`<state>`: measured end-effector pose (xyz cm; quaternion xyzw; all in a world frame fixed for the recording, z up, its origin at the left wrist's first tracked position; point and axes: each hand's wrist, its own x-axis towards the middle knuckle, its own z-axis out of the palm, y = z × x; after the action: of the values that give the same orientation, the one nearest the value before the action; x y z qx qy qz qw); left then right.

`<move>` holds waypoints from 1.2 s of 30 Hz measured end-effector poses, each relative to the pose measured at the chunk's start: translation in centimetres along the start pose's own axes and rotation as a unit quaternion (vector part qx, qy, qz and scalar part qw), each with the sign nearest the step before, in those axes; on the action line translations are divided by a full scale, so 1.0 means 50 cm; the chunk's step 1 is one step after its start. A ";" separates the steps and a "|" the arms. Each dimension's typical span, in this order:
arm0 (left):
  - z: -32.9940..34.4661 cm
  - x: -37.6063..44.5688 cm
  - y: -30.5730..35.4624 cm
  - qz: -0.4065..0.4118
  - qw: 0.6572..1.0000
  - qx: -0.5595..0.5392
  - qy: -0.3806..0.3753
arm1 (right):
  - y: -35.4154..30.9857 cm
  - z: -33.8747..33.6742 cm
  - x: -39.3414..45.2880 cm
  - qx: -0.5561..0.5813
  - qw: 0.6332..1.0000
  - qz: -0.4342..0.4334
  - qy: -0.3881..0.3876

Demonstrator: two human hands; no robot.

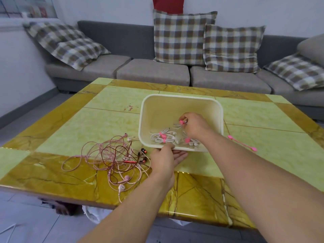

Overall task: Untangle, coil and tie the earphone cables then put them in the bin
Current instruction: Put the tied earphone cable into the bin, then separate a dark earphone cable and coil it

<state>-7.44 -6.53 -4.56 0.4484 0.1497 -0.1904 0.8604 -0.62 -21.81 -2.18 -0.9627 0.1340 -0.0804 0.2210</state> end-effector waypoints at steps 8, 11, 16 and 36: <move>0.016 0.021 0.001 0.020 1.000 -0.017 -0.011 | 0.001 -0.044 0.037 -0.108 0.993 -0.012 -0.038; 0.033 0.024 0.009 0.050 0.998 -0.025 -0.016 | -0.014 -0.088 0.019 -0.077 0.996 -0.029 0.020; 0.061 0.044 0.020 0.129 0.991 0.022 0.004 | -0.004 -0.144 -0.081 0.113 0.943 -0.117 0.292; 0.040 0.115 0.015 0.184 0.949 0.249 -0.057 | 0.305 -0.042 -0.236 -0.015 0.973 0.171 0.153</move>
<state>-1.85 -8.93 -5.39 0.6566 -0.0366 -0.0852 0.7485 -15.69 -32.40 -8.26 -0.9051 0.3301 -0.1857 0.1934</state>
